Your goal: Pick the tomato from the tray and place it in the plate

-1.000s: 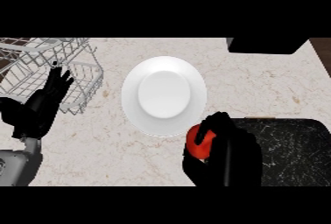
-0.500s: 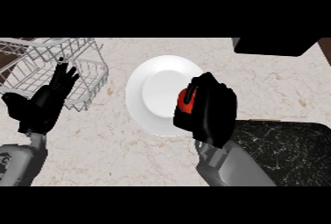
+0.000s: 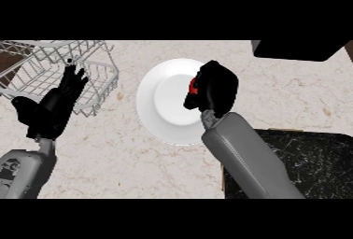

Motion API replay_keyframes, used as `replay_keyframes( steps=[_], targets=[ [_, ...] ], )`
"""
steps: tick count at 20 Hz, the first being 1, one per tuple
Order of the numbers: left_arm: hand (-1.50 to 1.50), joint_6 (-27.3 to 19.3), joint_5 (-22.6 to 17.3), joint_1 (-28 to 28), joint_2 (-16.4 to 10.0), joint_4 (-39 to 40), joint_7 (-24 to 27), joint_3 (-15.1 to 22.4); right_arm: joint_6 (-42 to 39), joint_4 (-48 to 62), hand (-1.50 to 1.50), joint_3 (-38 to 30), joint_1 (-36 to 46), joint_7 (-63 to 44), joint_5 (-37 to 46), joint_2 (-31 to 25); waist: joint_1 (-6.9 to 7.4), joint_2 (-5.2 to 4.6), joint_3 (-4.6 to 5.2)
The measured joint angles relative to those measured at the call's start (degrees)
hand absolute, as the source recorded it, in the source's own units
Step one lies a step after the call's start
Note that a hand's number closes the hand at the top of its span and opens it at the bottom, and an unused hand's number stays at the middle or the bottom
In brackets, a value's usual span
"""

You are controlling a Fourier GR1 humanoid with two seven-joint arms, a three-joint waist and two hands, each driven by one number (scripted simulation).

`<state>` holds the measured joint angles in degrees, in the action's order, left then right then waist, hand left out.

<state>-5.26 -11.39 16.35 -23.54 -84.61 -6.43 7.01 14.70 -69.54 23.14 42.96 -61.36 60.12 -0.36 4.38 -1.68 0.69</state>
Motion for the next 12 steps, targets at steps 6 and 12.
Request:
replay_keyframes(
  steps=[6,12],
  targets=[
    [0.00,0.93,-0.16,0.94,0.37,0.62,0.61,0.14,7.97,9.94,-1.50,-3.80,3.86,2.55,-6.48,0.00,1.01,-0.33,-0.02],
    [0.00,1.63,-0.21,1.64,0.55,1.00,0.54,0.31,19.34,16.90,-1.50,-5.53,7.15,7.44,-12.48,0.13,1.79,-0.52,-0.06]
  ],
)
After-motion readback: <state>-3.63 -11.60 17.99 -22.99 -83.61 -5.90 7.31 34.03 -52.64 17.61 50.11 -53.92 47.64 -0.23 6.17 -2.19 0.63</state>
